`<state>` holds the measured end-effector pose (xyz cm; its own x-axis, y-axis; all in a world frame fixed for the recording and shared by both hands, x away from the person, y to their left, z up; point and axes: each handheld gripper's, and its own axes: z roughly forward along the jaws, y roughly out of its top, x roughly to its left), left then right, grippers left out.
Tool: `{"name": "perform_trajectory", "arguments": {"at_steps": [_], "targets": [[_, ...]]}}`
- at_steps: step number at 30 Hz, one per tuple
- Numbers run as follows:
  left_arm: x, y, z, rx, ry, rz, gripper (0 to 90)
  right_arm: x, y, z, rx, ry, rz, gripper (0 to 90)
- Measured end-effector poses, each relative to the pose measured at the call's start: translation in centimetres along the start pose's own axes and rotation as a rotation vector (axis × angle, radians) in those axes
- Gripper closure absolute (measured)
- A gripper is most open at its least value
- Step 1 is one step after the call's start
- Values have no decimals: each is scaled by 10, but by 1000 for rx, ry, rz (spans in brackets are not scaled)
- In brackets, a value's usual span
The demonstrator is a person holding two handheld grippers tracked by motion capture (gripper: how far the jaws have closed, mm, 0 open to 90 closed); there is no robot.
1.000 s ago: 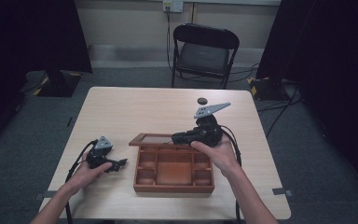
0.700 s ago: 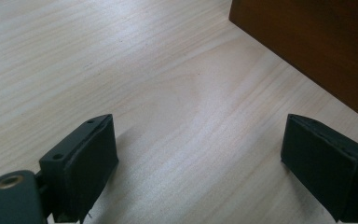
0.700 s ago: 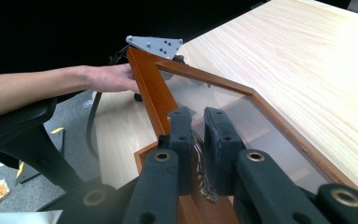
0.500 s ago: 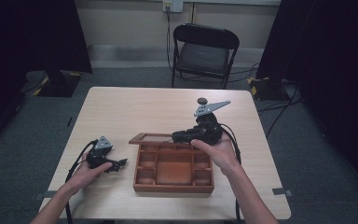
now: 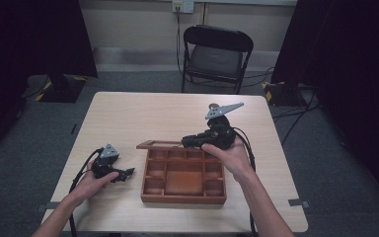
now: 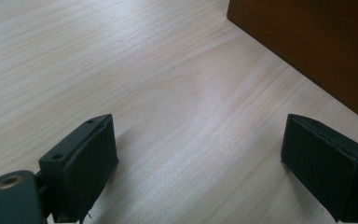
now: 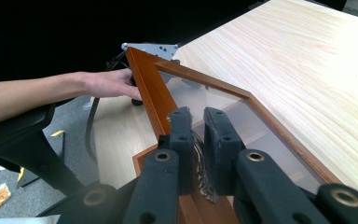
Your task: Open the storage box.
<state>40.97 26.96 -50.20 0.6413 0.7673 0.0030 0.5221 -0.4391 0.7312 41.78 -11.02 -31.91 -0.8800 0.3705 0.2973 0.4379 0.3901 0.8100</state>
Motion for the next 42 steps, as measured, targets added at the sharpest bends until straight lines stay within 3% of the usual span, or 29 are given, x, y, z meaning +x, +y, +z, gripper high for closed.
{"name": "perform_trajectory", "arguments": {"at_steps": [42], "targets": [[0, 0, 0, 1, 0, 2, 96, -3, 4, 0, 5, 5, 18, 826]]}}
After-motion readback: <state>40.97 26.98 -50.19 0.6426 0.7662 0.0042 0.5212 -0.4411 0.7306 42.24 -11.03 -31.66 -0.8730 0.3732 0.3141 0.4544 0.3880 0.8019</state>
